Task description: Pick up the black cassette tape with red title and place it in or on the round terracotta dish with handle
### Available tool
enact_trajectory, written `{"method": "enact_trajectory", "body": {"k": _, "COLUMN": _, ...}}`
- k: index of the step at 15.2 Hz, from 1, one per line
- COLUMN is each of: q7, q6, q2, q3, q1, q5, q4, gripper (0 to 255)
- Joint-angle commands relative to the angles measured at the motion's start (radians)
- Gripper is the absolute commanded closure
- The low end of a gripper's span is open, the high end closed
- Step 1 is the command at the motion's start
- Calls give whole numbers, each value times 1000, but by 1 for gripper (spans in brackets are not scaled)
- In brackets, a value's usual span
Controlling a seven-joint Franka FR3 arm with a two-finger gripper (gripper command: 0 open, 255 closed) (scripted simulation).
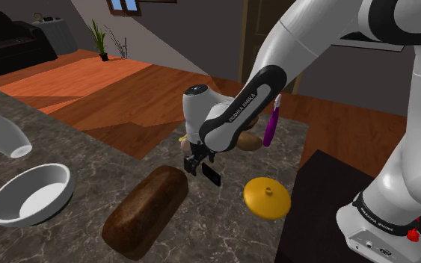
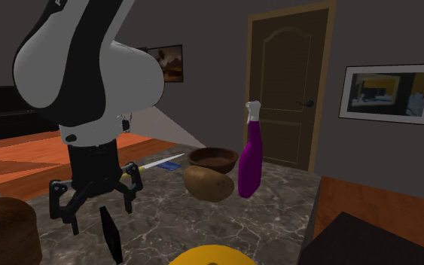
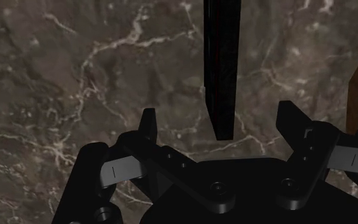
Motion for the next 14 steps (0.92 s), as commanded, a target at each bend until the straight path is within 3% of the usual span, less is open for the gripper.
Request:
{"method": "enact_trajectory", "body": {"k": 1, "q7": 0, "q6": 0, "q2": 0, "q3": 0, "q1": 0, "q5": 0, "q4": 0, "gripper": 0}}
{"method": "enact_trajectory", "body": {"k": 2, "q7": 0, "q6": 0, "q2": 0, "q3": 0, "q1": 0, "q5": 0, "q4": 0, "gripper": 255}}
{"method": "enact_trajectory", "body": {"k": 14, "q7": -11, "q6": -32, "q2": -34, "q3": 11, "q1": -8, "q5": 17, "q4": -1, "gripper": 255}}
